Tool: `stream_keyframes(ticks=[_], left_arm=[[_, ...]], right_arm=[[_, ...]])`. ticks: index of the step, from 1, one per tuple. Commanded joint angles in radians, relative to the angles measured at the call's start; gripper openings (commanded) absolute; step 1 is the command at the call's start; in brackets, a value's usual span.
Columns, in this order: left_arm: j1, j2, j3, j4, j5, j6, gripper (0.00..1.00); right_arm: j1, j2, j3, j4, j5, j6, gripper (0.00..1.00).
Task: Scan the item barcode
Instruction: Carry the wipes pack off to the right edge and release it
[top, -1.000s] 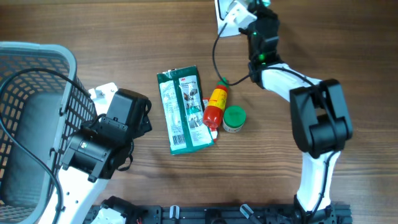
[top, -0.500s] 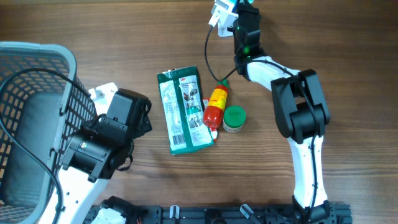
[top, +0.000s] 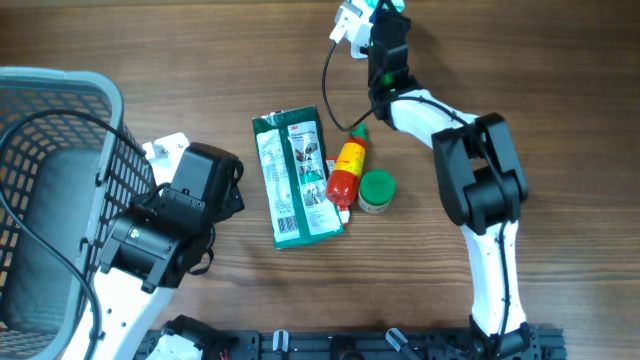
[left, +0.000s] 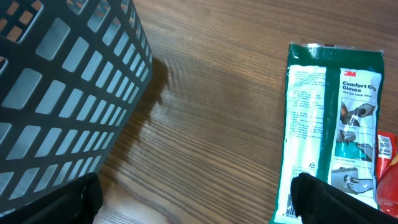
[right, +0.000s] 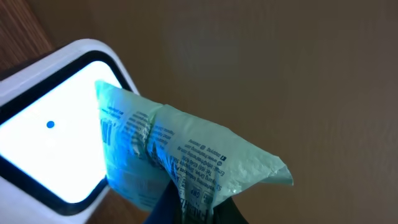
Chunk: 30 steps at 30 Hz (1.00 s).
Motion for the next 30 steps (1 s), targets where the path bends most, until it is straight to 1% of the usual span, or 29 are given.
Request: stream_keyframes(ticks=[1, 3, 7, 9, 12, 15, 18, 19, 22, 23, 24, 25, 26, 28, 29, 30], left_arm=[[0.005, -0.002, -0.003, 0.000, -0.016, -0.018, 1.00], [0.005, -0.002, -0.003, 0.000, -0.016, -0.018, 1.00], [0.005, -0.002, -0.003, 0.000, -0.016, -0.018, 1.00], [0.005, -0.002, -0.003, 0.000, -0.016, -0.018, 1.00], [0.005, -0.002, -0.003, 0.000, -0.016, -0.017, 1.00], [0.005, -0.002, -0.003, 0.000, -0.016, -0.018, 1.00], [0.005, -0.002, -0.003, 0.000, -0.016, -0.017, 1.00], [0.005, -0.002, -0.003, 0.000, -0.016, -0.018, 1.00], [0.005, -0.002, -0.003, 0.000, -0.016, -0.018, 1.00], [0.005, -0.002, -0.003, 0.000, -0.016, -0.017, 1.00], [0.005, -0.002, -0.003, 0.000, -0.016, -0.017, 1.00], [0.005, -0.002, -0.003, 0.000, -0.016, -0.018, 1.00], [0.005, -0.002, -0.003, 0.000, -0.016, -0.018, 1.00], [0.005, -0.002, -0.003, 0.000, -0.016, -0.017, 1.00], [0.005, -0.002, -0.003, 0.000, -0.016, -0.018, 1.00], [0.005, -0.002, -0.003, 0.000, -0.016, -0.017, 1.00]], right_arm=[[-0.050, -0.192, 0.011, -0.094, 0.028, 0.105, 0.04], [-0.103, -0.286, 0.011, -0.206, 0.028, 0.164, 0.04], [-0.256, -0.420, 0.011, -0.386, 0.033, 0.400, 0.04], [-0.377, -0.451, 0.011, -0.482, 0.055, 0.592, 0.04], [-0.543, -0.446, 0.010, -0.621, 0.050, 0.852, 0.04], [-0.723, -0.407, 0.009, -0.782, -0.012, 1.098, 0.04], [-0.844, -0.348, 0.009, -0.842, -0.068, 1.208, 0.04], [-0.889, -0.314, 0.009, -0.863, -0.092, 1.225, 0.04], [-0.966, -0.242, 0.009, -0.899, -0.089, 1.290, 0.05], [-0.982, -0.229, 0.009, -0.907, -0.089, 1.312, 0.07], [-1.002, -0.218, 0.009, -0.920, -0.089, 1.352, 0.13], [-1.014, -0.214, 0.009, -0.931, -0.089, 1.387, 0.25], [-1.021, -0.216, 0.009, -0.935, -0.089, 1.410, 0.33], [-1.025, -0.239, 0.009, -0.941, -0.094, 1.435, 0.62], [-1.021, -0.257, 0.009, -0.942, -0.100, 1.437, 0.82], [-1.013, -0.296, 0.009, -0.942, -0.125, 1.437, 1.00]])
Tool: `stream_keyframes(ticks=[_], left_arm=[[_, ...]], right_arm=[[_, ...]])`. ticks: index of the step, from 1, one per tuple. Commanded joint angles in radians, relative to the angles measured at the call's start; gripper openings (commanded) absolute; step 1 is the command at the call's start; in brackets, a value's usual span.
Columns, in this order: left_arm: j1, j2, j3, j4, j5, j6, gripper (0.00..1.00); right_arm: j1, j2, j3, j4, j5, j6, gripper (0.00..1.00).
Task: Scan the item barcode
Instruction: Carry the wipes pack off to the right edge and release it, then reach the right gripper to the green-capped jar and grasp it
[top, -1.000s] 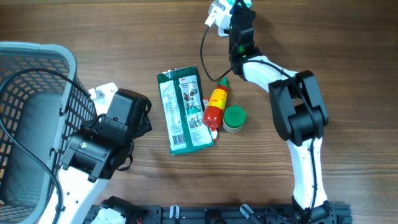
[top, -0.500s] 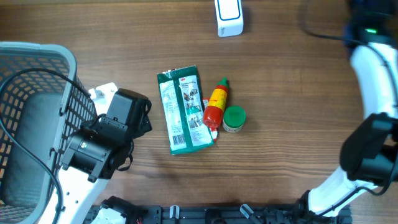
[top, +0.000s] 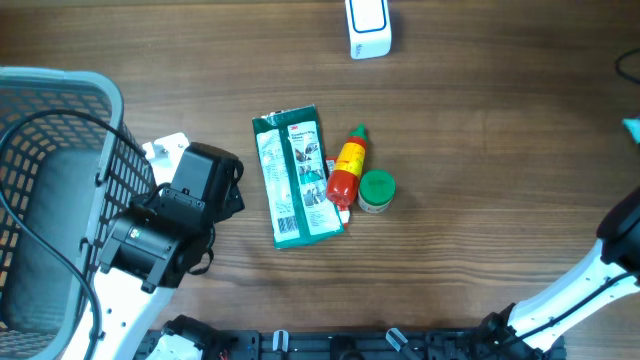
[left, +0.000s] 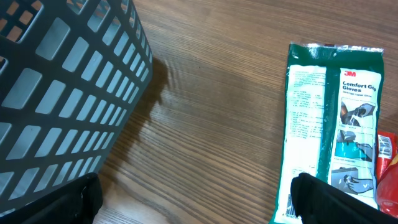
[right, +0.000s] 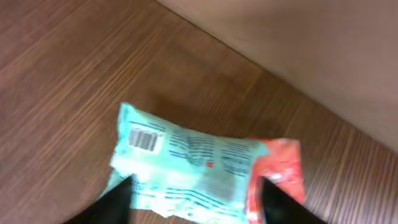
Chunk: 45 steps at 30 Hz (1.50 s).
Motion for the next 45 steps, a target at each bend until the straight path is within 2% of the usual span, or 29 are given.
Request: stream_keyframes(ticks=[1, 4, 8, 11, 14, 15, 17, 19, 21, 25, 30, 34, 38, 45], left_arm=[[0.005, -0.002, -0.003, 0.000, -0.016, -0.018, 1.00], [0.005, -0.002, -0.003, 0.000, -0.016, -0.018, 1.00], [0.005, -0.002, -0.003, 0.000, -0.016, -0.017, 1.00], [0.005, -0.002, -0.003, 0.000, -0.016, -0.018, 1.00], [0.005, -0.002, -0.003, 0.000, -0.016, -0.018, 1.00], [0.005, -0.002, -0.003, 0.000, -0.016, -0.018, 1.00], [0.005, -0.002, -0.003, 0.000, -0.016, -0.018, 1.00], [0.005, -0.002, -0.003, 0.000, -0.016, -0.017, 1.00], [0.005, -0.002, -0.003, 0.000, -0.016, -0.018, 1.00], [0.005, -0.002, -0.003, 0.000, -0.016, -0.018, 1.00], [0.005, -0.002, -0.003, 0.000, -0.016, -0.018, 1.00], [0.005, -0.002, -0.003, 0.000, -0.016, -0.017, 1.00], [0.005, -0.002, -0.003, 0.000, -0.016, -0.018, 1.00], [0.005, -0.002, -0.003, 0.000, -0.016, -0.018, 1.00]], right_arm=[[0.023, -0.109, 0.000, -0.001, -0.068, 0.070, 1.00], [0.068, -0.236, 0.000, -0.030, -0.131, 0.122, 1.00], [0.174, -0.417, 0.000, -0.148, -0.289, 0.254, 1.00], [0.322, -0.537, 0.000, -0.272, -0.354, 0.323, 1.00], [0.488, -0.580, 0.000, -0.411, -0.376, 0.514, 1.00], [0.537, -0.581, -0.001, -0.471, -0.426, 0.610, 1.00], [0.609, -0.573, -0.001, -0.565, -0.530, 0.706, 1.00], [0.694, -0.556, -0.001, -0.661, -0.612, 0.687, 1.00], [0.756, -0.542, -0.001, -0.765, -0.608, 0.635, 1.00], [0.873, -0.509, -0.016, -0.888, -0.591, 0.462, 1.00], [1.072, -0.449, -0.186, -0.817, -0.475, 0.490, 1.00], [1.161, -0.377, -0.237, -0.767, -0.402, 0.488, 1.00], [1.182, -0.295, -0.237, -0.768, -0.359, 0.487, 0.99], [1.183, -0.208, -0.271, -0.764, -0.390, 0.488, 0.87]])
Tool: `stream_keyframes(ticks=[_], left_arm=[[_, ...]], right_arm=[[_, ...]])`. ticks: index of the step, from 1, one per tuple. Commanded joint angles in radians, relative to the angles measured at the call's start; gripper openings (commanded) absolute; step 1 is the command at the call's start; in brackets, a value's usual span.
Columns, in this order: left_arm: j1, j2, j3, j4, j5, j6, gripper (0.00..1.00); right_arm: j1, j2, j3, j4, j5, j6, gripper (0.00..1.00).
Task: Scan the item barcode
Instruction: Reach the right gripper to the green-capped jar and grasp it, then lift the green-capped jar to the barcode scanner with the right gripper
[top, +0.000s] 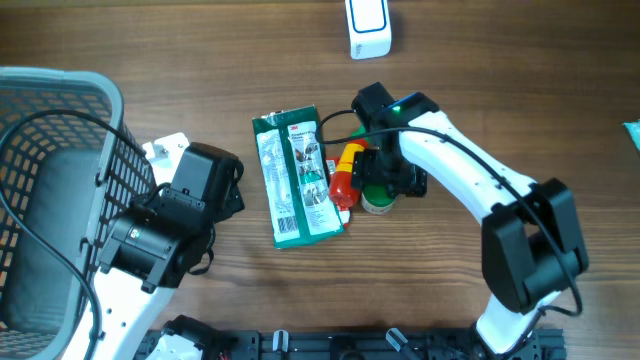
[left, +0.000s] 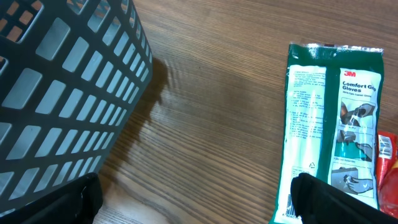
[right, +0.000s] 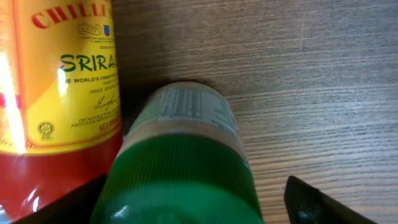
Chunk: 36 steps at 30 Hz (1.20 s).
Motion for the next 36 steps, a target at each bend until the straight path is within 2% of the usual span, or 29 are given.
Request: stream_keyframes(ticks=[1, 7, 15, 17, 21, 24, 27, 29, 36], left_arm=[[0.005, -0.002, -0.003, 0.000, -0.016, -0.018, 1.00], [0.005, -0.002, -0.003, 0.000, -0.016, -0.018, 1.00], [0.005, -0.002, -0.003, 0.000, -0.016, -0.018, 1.00], [0.005, -0.002, -0.003, 0.000, -0.016, -0.018, 1.00], [0.005, -0.002, -0.003, 0.000, -0.016, -0.017, 1.00], [0.005, -0.002, -0.003, 0.000, -0.016, -0.017, 1.00], [0.005, -0.002, -0.003, 0.000, -0.016, -0.017, 1.00], [0.005, -0.002, -0.003, 0.000, -0.016, -0.018, 1.00], [0.005, -0.002, -0.003, 0.000, -0.016, -0.018, 1.00]], right_arm=[[0.000, 0.031, -0.060, 0.025, -0.008, -0.002, 0.86], [0.000, 0.032, -0.198, 0.177, -0.012, 0.068, 0.85], [-0.042, 0.032, -0.212, 0.224, -0.012, 0.102, 0.67], [-0.083, 0.032, -0.186, 0.179, -0.013, 0.070, 0.66], [-0.181, 0.031, -0.031, 0.040, -0.080, -0.129, 0.63], [-0.238, 0.021, 0.084, -0.082, -0.238, -0.318, 0.61], [-0.274, -0.012, 0.159, -0.214, -0.420, -0.433, 0.61], [-0.273, -0.047, 0.159, -0.276, -0.491, -0.473, 0.61], [-0.266, -0.216, 0.159, -0.472, -0.598, -0.473, 0.61]])
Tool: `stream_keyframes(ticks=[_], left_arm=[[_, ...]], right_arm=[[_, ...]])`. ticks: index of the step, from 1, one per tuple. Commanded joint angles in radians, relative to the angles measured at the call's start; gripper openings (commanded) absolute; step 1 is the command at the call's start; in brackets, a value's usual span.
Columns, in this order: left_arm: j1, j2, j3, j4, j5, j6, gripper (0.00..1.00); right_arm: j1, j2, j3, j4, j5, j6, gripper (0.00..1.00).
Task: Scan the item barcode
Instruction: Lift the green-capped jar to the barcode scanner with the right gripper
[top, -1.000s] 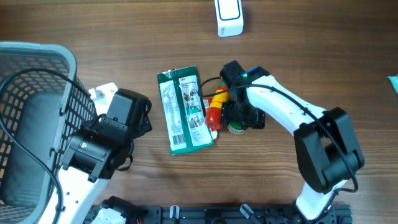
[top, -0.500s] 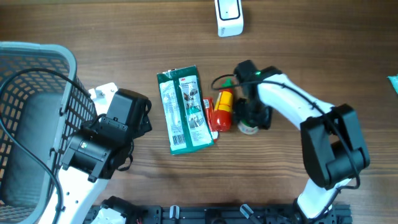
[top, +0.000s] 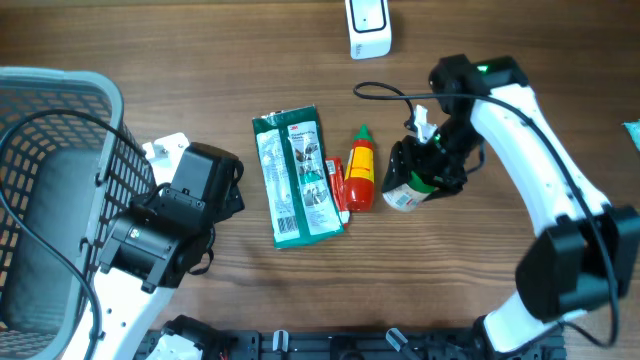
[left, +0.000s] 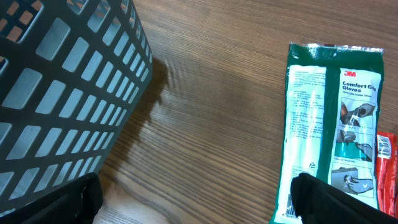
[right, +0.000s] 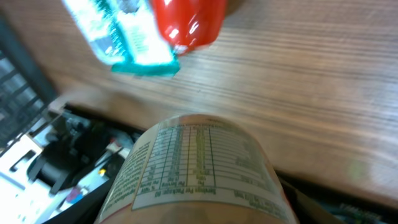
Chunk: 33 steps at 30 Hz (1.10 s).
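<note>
My right gripper (top: 425, 172) is shut on a jar with a green lid (top: 405, 190) and holds it tilted above the table, right of the sriracha bottle (top: 360, 182). In the right wrist view the jar's nutrition label (right: 198, 165) fills the lower frame and hides the fingers. The white scanner (top: 368, 25) stands at the far edge. The green glove pack (top: 298, 190) lies flat left of the bottle. My left gripper (left: 199, 202) is open and low over bare wood, between the basket and the glove pack (left: 333, 118).
A grey mesh basket (top: 60, 120) fills the left side, its wall (left: 62, 81) close to the left gripper. A teal packet (top: 632, 130) lies at the right edge. The right arm's cable (top: 385, 92) loops between the scanner and the bottle.
The right gripper was down around the green-lidded jar standing beside the sriracha bottle. Now it holds the jar lifted, tilted and further right. The bottle has shifted slightly. The left arm has not moved.
The right gripper first held a teal packet at the scanner. Then the packet lay at the table's right edge under the open gripper. Then the gripper was around the green-lidded jar by the bottle, and now it has that jar raised. The left arm stayed put.
</note>
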Motion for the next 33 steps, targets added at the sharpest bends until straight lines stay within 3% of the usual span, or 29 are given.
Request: stream_keyframes(ticks=[1, 9, 12, 18, 21, 25, 28, 33], left_arm=[[0.005, -0.002, -0.003, 0.000, -0.016, -0.018, 1.00], [0.005, -0.002, -0.003, 0.000, -0.016, -0.017, 1.00], [0.005, -0.002, -0.003, 0.000, -0.016, -0.017, 1.00], [0.005, -0.002, -0.003, 0.000, -0.016, -0.018, 1.00], [0.005, -0.002, -0.003, 0.000, -0.016, -0.018, 1.00], [0.005, -0.002, -0.003, 0.000, -0.016, -0.018, 1.00], [0.005, -0.002, -0.003, 0.000, -0.016, -0.018, 1.00], [0.005, -0.002, -0.003, 0.000, -0.016, -0.018, 1.00]], right_arm=[[0.003, -0.113, 0.021, -0.040, -0.123, -0.026, 0.61], [0.002, -0.202, 0.021, -0.009, -0.117, 0.003, 0.61], [0.003, -0.202, 0.021, 0.092, -0.068, 0.011, 0.62], [0.003, -0.201, 0.014, 0.501, 0.240, 0.132, 0.63], [0.003, -0.182, 0.012, 0.703, 0.278, 0.080, 0.68], [0.007, -0.121, 0.012, 0.925, 0.303, -0.030, 0.61], [0.007, -0.041, 0.012, 1.073, 0.383, -0.031, 0.61], [0.007, 0.165, 0.012, 1.468, 0.412, -0.112, 0.60]])
